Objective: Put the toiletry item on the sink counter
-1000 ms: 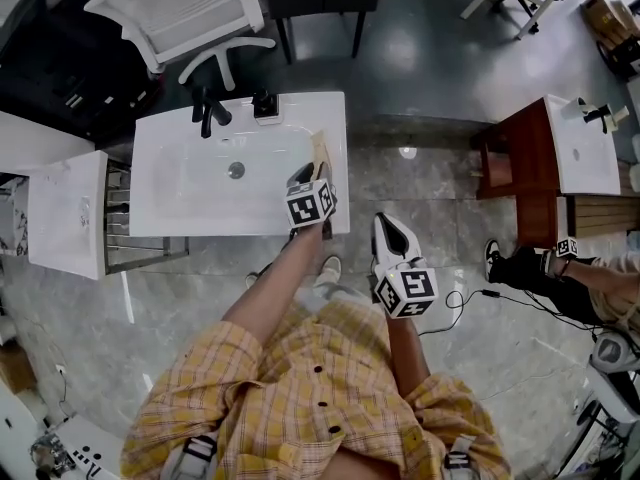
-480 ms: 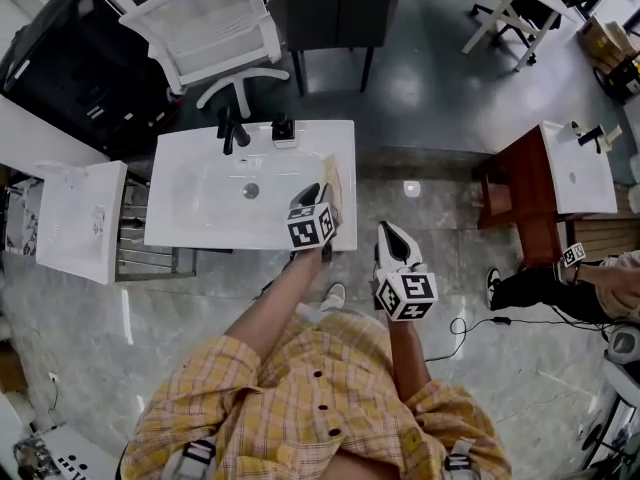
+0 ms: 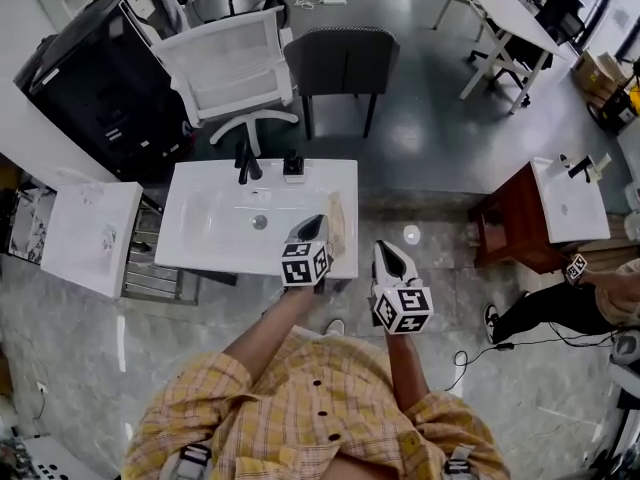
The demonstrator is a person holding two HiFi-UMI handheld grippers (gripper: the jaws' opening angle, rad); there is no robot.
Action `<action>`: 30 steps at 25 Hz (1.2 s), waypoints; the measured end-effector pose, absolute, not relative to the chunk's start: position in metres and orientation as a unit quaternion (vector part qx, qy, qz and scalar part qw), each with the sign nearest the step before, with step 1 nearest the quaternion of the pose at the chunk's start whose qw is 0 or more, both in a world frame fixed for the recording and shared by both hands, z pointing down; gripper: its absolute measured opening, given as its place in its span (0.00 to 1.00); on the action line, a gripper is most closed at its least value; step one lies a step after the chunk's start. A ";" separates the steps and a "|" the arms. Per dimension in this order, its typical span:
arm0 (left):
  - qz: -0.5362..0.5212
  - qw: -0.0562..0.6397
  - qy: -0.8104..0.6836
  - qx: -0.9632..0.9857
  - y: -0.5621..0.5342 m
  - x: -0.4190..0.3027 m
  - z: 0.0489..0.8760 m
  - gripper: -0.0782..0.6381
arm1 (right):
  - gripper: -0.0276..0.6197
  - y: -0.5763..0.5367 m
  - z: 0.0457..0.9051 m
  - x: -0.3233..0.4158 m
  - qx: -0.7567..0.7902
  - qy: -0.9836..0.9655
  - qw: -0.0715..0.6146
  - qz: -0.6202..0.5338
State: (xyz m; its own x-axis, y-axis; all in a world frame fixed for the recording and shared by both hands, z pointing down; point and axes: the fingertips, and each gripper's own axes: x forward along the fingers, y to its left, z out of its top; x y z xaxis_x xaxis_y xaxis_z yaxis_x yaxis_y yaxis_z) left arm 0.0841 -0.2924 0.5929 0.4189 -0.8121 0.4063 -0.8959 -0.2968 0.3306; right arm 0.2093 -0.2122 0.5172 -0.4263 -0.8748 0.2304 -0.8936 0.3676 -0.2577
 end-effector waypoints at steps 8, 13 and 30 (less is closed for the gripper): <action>0.056 0.213 -0.530 0.819 -0.267 0.079 0.552 0.11 | 0.04 -0.206 0.502 0.216 0.537 -0.829 0.011 0.156; 0.046 0.180 -0.529 0.828 -0.254 0.076 0.533 0.11 | 0.04 -0.204 0.499 0.213 0.529 -0.835 0.008 0.148; 0.035 0.132 -0.528 0.838 -0.227 0.061 0.507 0.11 | 0.04 -0.211 0.477 0.203 0.520 -0.845 -0.005 0.122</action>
